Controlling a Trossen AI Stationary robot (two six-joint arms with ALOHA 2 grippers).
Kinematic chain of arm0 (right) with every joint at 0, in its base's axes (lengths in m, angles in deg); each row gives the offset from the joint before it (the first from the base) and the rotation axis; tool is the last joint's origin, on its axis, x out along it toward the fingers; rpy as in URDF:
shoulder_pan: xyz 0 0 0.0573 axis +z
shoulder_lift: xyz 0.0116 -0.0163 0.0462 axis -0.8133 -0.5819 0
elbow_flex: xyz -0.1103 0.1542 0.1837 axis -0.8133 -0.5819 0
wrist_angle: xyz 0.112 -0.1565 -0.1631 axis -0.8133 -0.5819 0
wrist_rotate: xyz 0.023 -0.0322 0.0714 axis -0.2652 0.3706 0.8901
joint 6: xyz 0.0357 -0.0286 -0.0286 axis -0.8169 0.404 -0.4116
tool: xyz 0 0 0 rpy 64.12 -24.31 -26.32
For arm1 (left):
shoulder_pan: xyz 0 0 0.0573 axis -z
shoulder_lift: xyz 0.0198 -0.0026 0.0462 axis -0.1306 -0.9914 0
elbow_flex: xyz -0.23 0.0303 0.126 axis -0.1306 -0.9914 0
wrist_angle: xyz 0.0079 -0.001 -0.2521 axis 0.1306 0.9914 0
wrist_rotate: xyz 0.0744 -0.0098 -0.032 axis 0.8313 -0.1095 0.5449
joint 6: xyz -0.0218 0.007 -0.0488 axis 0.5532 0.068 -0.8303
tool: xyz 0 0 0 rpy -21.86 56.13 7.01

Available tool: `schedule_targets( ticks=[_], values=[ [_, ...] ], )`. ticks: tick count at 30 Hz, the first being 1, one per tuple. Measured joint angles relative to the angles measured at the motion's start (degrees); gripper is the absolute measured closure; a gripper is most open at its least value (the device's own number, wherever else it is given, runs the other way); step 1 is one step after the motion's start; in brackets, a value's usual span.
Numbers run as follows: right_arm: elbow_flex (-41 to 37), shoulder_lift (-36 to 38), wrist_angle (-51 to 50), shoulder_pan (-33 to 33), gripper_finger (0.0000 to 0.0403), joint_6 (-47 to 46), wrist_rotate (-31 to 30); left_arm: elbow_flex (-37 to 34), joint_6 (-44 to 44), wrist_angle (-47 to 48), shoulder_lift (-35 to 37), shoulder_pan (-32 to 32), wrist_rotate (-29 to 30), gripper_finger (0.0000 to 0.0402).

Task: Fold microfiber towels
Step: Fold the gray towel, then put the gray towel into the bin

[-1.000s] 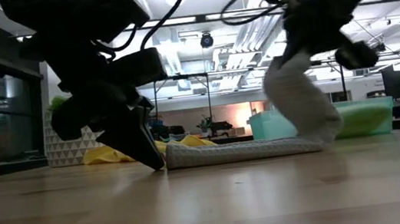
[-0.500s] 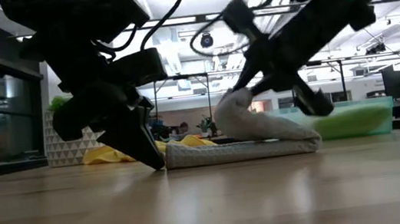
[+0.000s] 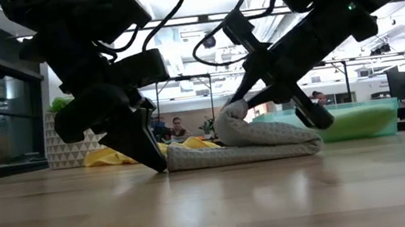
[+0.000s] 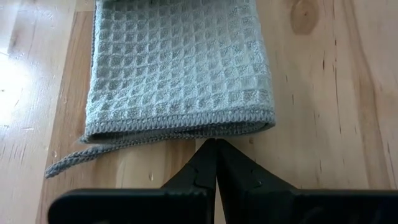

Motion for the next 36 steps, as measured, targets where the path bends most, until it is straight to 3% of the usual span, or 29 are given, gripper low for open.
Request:
schedule_targets(
  ticks=[4, 13, 18, 22, 27, 32, 36],
  values=[
    [0.0, 0.0, 3.23, -0.35, 0.0361, 1.13, 0.02, -0.02, 0.0, -0.07, 0.0, -0.04, 0.0, 0.0402],
    [0.0, 0.07, 10.69, -1.9, 0.0205, 6.04, 2.32, -0.02, -0.06, -0.23, 0.0, -0.04, 0.68, 0.0402],
    [0.0, 3.88, 11.34, -3.64, 0.0163, 14.03, 6.36, -0.25, 0.03, 1.97, 1.42, -0.16, 1.98, 0.0401],
    [0.03, 10.91, -0.82, -4.99, 0.016, 20.7, 7.93, -0.23, 0.02, 6.5, 5.8, -0.4, 3.0, 0.0401],
    [0.02, 21.7, -26.5, -5.23, 0.016, 24.96, 5.35, -0.37, -0.06, 14.79, 13.83, -0.46, 2.73, 0.0401],
    [-0.22, 25.78, -43.66, -5.21, 0.016, 23.14, 6.11, -4.94, -0.12, 6.55, 21.98, -0.33, 3.73, 0.0401],
    [-2.69, 24.18, -41.87, -5.19, 0.016, 21.18, 8.32, -11.1, -5.78, -1.16, 26.12, -0.38, 5.4, 0.0401]
  ],
)
